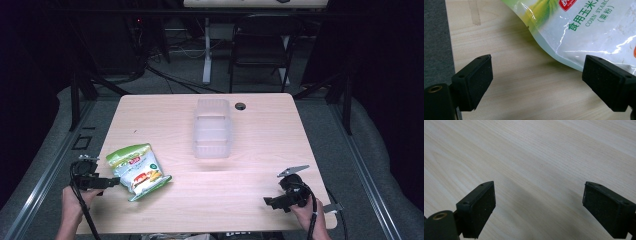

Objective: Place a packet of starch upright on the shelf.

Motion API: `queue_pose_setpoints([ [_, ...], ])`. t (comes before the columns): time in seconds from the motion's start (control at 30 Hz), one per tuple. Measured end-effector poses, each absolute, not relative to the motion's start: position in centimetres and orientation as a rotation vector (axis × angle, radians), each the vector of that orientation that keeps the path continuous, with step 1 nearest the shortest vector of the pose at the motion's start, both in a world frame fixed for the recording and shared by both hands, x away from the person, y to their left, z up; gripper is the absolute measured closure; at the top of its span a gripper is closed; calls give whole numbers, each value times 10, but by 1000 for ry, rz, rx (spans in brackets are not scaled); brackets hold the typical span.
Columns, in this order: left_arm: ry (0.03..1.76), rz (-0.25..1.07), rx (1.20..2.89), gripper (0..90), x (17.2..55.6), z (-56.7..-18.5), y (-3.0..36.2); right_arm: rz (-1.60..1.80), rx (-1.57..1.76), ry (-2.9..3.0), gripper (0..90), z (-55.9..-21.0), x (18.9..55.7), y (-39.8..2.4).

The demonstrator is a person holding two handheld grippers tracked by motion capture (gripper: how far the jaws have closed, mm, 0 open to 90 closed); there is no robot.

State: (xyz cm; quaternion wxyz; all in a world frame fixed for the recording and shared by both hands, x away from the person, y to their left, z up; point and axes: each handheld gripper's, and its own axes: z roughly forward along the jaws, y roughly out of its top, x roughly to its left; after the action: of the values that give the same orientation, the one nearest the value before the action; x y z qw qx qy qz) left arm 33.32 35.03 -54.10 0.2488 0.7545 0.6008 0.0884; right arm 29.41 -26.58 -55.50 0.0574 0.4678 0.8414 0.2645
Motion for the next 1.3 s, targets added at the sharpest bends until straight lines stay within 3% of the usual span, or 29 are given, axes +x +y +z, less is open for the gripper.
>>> queue_pose_setpoints([
  [0.2, 1587, 170, 2025, 81, 336, -538, 354, 785, 1405, 2567, 108, -556, 294, -264],
  [0.6, 1522, 215, 2147, 61, 342, -527, 344, 771, 1400, 2568, 109, -555, 293, -265],
  [1.3, 1457, 114, 2037, 52, 372, -517, 353, 775, 1414, 2566, 112, -557, 292, -264],
])
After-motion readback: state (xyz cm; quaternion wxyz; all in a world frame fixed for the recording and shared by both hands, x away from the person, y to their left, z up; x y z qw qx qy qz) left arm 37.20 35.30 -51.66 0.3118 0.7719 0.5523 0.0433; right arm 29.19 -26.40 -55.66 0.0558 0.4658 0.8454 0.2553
